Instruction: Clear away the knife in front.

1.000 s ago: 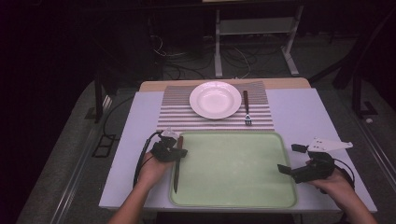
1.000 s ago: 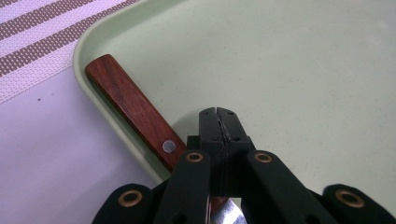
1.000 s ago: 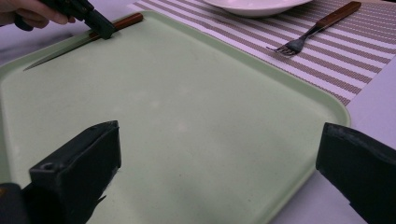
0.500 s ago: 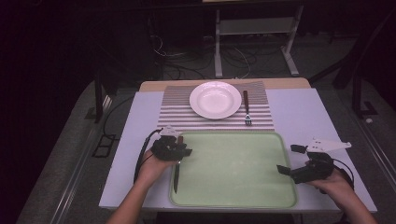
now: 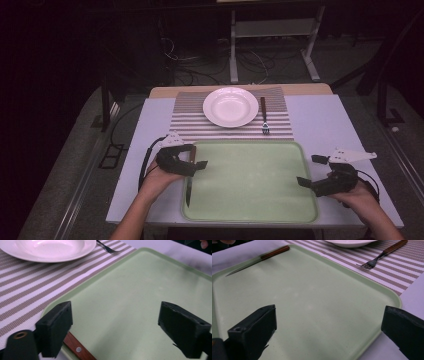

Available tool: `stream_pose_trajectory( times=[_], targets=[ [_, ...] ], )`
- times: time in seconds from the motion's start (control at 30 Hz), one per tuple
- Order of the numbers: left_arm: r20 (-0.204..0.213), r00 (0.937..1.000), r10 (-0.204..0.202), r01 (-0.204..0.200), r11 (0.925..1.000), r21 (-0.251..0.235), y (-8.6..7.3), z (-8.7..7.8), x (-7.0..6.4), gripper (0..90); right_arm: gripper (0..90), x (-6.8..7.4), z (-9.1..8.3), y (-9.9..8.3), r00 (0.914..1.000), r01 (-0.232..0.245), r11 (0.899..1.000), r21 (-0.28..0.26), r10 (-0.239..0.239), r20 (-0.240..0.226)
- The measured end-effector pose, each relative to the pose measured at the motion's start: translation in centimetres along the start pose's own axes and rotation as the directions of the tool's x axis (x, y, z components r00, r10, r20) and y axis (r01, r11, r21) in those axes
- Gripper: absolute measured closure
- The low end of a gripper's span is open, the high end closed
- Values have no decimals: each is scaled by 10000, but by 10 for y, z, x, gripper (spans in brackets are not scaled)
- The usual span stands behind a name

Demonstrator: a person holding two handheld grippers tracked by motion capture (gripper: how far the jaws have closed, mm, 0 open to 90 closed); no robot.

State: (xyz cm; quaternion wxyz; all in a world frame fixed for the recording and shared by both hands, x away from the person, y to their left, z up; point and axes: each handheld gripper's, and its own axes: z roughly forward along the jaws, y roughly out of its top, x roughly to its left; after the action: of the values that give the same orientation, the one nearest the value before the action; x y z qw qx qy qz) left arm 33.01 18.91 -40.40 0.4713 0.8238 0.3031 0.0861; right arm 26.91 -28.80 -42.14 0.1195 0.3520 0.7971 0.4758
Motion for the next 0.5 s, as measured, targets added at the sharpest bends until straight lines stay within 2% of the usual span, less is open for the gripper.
stream_pose_trajectory(
  times=[0.13, 0.5],
  targets=[
    [-168, 9999, -10, 7, 9999, -141, -3, -8, 1, 7, 2, 0, 0, 0, 10000, 2, 10000, -1, -2, -3],
    [-308, 9994, 137, -146, 9995, -288, -16, -30, 1, 0, 2, 0, 0, 0, 10000, -6, 10000, 6, 6, 9]
  ],
)
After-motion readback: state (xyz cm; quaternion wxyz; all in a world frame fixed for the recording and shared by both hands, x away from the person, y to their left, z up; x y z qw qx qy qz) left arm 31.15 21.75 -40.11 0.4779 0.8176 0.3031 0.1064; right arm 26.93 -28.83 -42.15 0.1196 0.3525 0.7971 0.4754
